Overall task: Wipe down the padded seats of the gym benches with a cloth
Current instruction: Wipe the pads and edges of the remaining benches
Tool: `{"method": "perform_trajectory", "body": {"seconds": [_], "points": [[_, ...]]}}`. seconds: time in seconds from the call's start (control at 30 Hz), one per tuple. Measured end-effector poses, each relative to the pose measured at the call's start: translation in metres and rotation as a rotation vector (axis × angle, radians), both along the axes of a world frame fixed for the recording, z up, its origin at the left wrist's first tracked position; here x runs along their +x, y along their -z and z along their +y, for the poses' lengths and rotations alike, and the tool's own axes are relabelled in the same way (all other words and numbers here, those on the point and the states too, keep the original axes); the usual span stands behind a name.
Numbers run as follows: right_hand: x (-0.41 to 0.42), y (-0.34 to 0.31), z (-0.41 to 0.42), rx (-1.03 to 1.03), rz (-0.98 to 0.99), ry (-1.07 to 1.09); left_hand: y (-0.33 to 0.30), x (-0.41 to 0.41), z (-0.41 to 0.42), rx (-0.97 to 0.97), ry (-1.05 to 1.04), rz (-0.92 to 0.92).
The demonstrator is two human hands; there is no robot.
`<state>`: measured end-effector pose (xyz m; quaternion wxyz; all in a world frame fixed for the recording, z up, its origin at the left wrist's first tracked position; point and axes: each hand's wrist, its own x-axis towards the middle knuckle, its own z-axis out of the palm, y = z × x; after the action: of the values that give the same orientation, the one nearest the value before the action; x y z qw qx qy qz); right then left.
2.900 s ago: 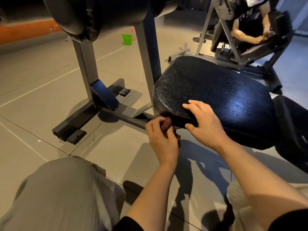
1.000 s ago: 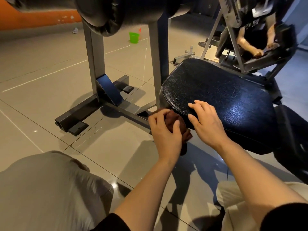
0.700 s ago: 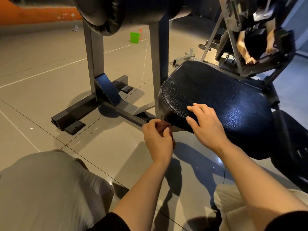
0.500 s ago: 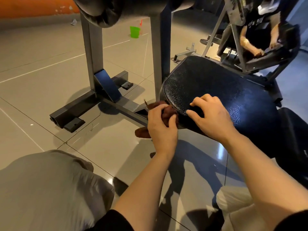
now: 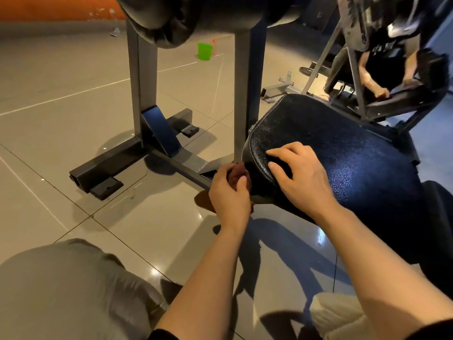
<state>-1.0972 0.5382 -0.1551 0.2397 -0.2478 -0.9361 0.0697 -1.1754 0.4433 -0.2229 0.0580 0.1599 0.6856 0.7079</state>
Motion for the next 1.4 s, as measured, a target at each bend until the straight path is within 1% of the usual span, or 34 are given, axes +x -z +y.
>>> {"method": "perform_trajectory", "body": {"seconds": [0.1,0.17,0.23,0.27,0.37,0.43,0.5,0.6,0.67,0.77,0.93,1.0,1.07,1.1,1.13,1.2,1.27,1.33,1.4], "points": [[-0.001,0.001,0.006,-0.006,0.014,-0.021,-0.001,-0.01,0.001,0.017,-0.031,-0.045],[-0.002,0.003,0.009,-0.016,0.04,-0.023,-0.011,-0.018,0.005,0.055,-0.017,0.0],[-0.004,0.006,0.009,0.001,0.065,-0.018,-0.02,-0.027,0.009,0.028,0.049,0.07],[-0.005,0.007,0.009,0.018,0.067,-0.015,-0.022,-0.033,0.013,0.007,0.081,0.06],[-0.007,0.008,0.008,0.044,0.076,-0.008,-0.024,-0.049,0.019,-0.085,0.156,-0.114],[-0.007,0.008,0.007,0.042,0.079,-0.005,-0.021,-0.054,0.02,-0.135,0.17,-0.145],[-0.007,0.008,0.006,0.04,0.087,-0.003,-0.02,-0.052,0.018,-0.115,0.154,-0.095],[-0.006,0.009,0.006,0.035,0.097,-0.007,-0.018,-0.036,0.008,-0.076,0.117,0.056],[-0.001,0.008,0.004,0.013,0.096,0.008,-0.015,-0.021,-0.001,-0.019,0.087,0.119],[0.017,0.009,0.0,0.01,0.086,0.11,-0.011,0.008,-0.009,0.051,0.06,0.152],[0.069,0.007,-0.004,-0.004,0.036,0.25,-0.008,0.057,-0.012,0.08,0.022,0.158],[0.089,0.006,-0.006,-0.01,0.012,0.27,-0.007,0.081,-0.01,0.074,0.102,0.221],[0.113,0.007,-0.006,-0.011,-0.008,0.292,-0.005,0.113,-0.006,0.078,0.292,0.332],[0.126,0.008,-0.005,-0.008,-0.018,0.305,-0.003,0.13,-0.006,0.079,0.369,0.36],[0.139,0.009,-0.002,-0.008,-0.025,0.322,-0.001,0.144,-0.006,0.077,0.402,0.364],[0.166,0.009,0.003,-0.036,-0.027,0.394,0.004,0.161,-0.007,0.067,0.34,0.328],[0.19,0.006,0.007,-0.09,-0.042,0.458,0.005,0.164,-0.01,0.063,0.199,0.295],[0.208,0.005,0.008,-0.132,-0.073,0.454,0.0,0.16,-0.006,0.066,0.09,0.292],[0.215,0.006,0.005,-0.129,-0.092,0.406,-0.006,0.15,0.004,0.053,0.05,0.335]]}}
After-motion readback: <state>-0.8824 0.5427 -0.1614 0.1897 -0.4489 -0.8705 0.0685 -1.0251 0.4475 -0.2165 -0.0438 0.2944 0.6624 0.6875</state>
